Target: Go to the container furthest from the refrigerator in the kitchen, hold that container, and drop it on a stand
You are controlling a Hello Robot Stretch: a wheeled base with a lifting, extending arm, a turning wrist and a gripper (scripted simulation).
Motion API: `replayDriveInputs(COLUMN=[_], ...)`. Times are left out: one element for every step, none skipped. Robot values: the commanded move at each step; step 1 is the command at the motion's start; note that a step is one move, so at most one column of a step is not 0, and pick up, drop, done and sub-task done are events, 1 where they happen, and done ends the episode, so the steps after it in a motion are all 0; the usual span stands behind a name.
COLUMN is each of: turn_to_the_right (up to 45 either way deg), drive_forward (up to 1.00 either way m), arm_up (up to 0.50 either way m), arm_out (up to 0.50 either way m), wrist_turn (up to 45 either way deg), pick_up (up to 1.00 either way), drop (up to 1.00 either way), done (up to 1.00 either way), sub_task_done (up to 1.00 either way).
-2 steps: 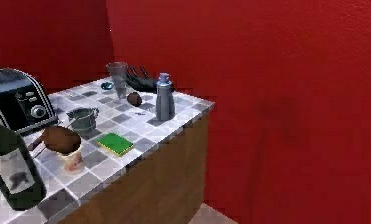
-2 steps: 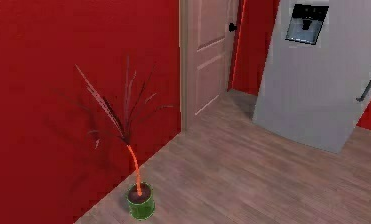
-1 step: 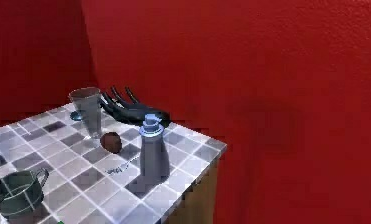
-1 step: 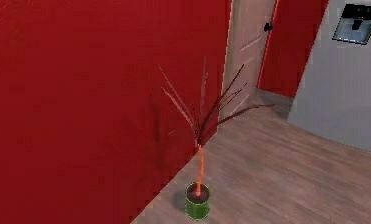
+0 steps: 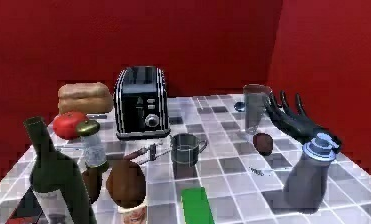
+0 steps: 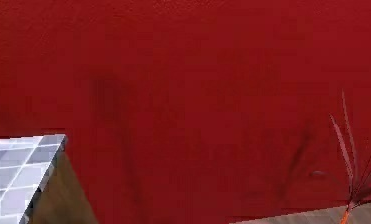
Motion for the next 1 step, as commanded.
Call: replayDriveInputs(turn_to_the_right=[-45.0], drive_forward=[0.0], arm_up=[0.0], arm_out=[0.0], wrist_turn=[0.0], pick_up=[0.0], drop=[0.0], done=[0.0], sub_task_done=[0.0])
